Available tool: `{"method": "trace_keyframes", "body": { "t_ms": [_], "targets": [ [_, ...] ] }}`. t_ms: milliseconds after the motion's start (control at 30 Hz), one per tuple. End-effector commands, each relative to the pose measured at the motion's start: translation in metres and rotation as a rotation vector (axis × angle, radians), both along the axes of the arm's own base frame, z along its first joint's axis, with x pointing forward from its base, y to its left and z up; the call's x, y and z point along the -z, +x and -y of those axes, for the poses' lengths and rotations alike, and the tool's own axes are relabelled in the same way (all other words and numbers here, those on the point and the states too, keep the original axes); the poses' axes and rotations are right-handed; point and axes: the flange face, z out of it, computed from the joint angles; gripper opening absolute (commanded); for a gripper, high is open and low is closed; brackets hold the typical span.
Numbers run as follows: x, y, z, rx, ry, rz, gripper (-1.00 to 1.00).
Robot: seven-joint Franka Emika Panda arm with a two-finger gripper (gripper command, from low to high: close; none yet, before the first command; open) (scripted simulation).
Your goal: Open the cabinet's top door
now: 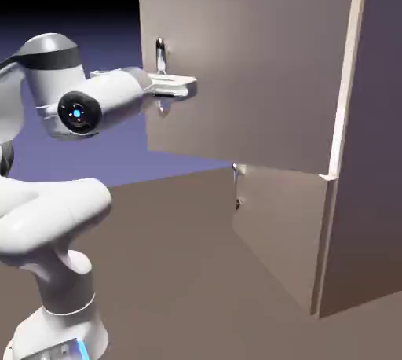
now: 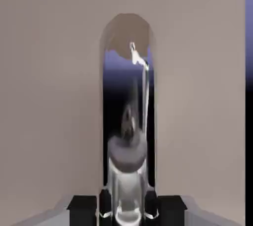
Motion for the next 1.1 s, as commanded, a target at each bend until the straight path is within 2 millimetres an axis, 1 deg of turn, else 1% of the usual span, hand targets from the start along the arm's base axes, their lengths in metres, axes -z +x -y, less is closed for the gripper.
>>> {"method": "trace_keyframes", "body": {
  "t_ms": [0, 267, 533, 733, 933, 1033, 1067],
  "targets": [
    [0.000, -0.003, 0.007, -0.021, 0.000, 0.000, -1.00],
    [0.000, -0.017, 0.066, -0.176, 0.000, 0.000, -1.00],
    [0.000, -0.021, 0.130, -0.339, 0.000, 0.000, -1.00],
    [0.000, -0.018, 0.181, -0.471, 0.000, 0.000, -1.00],
    [0.000, -0.007, 0.232, -0.602, 0.000, 0.000, -1.00],
    [0.000, 0.000, 0.255, -0.664, 0.000, 0.000, -1.00],
    [0.000, 0.001, 0.256, -0.668, 0.000, 0.000, -1.00]
  ]
}}
